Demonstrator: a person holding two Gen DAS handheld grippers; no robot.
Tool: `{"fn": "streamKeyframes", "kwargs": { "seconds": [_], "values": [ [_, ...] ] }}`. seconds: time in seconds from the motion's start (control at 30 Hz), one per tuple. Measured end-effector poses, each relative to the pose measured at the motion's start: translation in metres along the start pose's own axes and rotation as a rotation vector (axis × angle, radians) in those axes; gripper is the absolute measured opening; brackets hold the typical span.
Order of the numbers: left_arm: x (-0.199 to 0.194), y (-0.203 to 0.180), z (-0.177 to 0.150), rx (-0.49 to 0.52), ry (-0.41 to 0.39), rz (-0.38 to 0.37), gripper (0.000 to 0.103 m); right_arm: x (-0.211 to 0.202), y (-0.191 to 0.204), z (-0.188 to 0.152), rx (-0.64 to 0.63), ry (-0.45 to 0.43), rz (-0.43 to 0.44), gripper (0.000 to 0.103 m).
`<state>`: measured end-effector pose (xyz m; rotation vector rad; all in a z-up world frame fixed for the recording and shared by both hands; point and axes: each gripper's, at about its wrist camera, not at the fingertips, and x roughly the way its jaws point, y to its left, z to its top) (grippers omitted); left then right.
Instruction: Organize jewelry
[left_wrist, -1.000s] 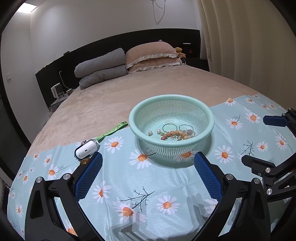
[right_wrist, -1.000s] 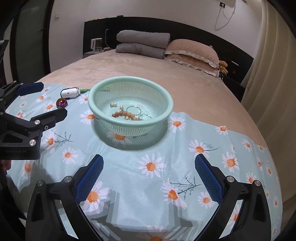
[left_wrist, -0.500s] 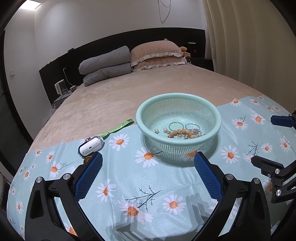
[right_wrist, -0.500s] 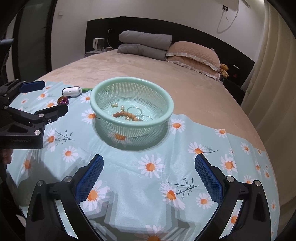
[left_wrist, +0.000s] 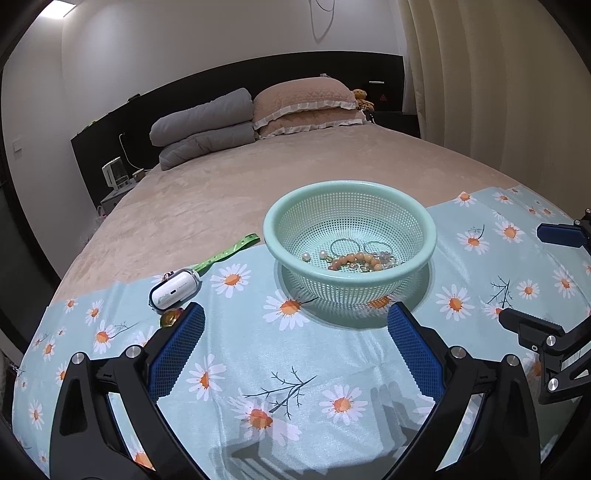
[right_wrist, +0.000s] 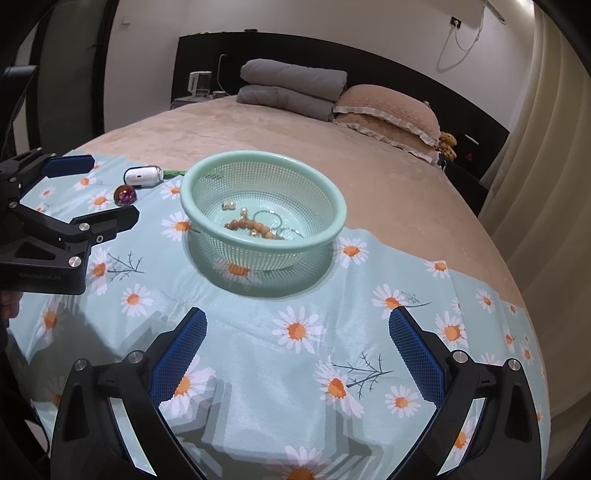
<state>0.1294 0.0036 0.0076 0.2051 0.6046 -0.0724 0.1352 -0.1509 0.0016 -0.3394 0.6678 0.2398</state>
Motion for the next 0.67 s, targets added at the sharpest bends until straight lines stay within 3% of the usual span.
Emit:
{"fn": "streamKeyframes", "kwargs": {
  "seconds": [0.43, 0.67],
  "values": [
    [0.002, -0.003, -0.003, 0.015, 0.010, 0.000, 0.097, -0.001, -0.001, -0.001, -0.001, 0.009, 0.013, 0.095],
    [0.000, 0.012, 0.001, -0.072, 0.000, -0.004, 0.097, -0.003, 0.000, -0.002, -0.013, 0.005, 0.016, 0.095]
  ]
}}
